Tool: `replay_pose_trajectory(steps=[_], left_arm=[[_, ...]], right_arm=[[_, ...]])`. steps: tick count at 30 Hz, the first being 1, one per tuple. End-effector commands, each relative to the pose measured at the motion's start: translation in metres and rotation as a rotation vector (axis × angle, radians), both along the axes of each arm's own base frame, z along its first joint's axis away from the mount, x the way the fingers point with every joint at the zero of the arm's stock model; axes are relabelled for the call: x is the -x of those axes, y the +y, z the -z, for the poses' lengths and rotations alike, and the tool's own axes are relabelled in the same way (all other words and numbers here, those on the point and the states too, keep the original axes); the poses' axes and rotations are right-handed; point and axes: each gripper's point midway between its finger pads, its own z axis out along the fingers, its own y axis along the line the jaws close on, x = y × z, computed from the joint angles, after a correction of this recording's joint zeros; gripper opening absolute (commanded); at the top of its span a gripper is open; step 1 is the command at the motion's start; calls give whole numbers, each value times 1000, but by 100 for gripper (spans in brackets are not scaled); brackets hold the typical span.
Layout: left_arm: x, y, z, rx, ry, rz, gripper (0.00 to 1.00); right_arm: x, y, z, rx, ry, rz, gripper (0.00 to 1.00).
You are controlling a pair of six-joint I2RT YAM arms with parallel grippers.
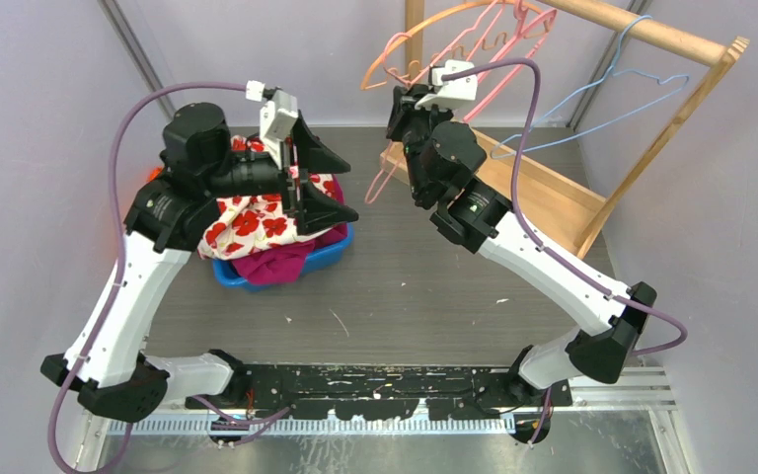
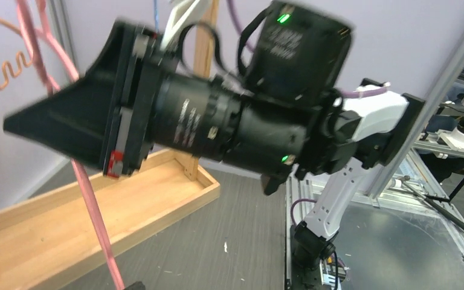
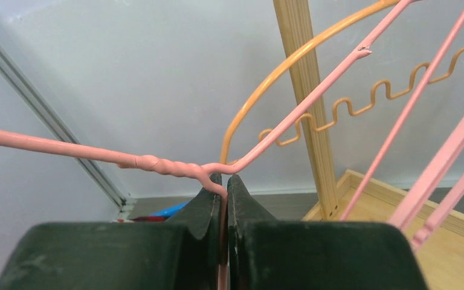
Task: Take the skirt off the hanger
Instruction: Place the hanger at the clothesline.
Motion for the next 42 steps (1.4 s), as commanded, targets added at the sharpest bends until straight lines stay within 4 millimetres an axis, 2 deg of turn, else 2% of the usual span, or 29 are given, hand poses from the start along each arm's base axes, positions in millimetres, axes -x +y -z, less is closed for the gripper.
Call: replay_pose_trajectory(steps=[1,4,7,12,19,26,32,42], left_arm=[[-4,-1,7,-17,3,-5,99],[-3,1,8,-20,3,-8,99],[-1,3,12,-27,4,-14,100],[0,7,18,-47,1,-35,99],[-2,8,24,-66,2,-44,99],[-4,9,28,-81,3,-55,100],[-5,12,32,-98,6,-72,99],[-13,7,36,-109,17,-70,99]], right_arm=[[1,-15,-59,-162,-139,30,1],[-12,-17,-62,-173,-150,47,1],[-28,-28,-62,-217,-140,63,1],[-53,-44,-52,-282,-99,80,1],[-62,-28,-39,-305,-58,35,1],[-81,-29,-57,-298,-98,50,1],[-106,-50,-58,-309,-94,107,1],[-133,-91,-55,-334,-62,154,1]])
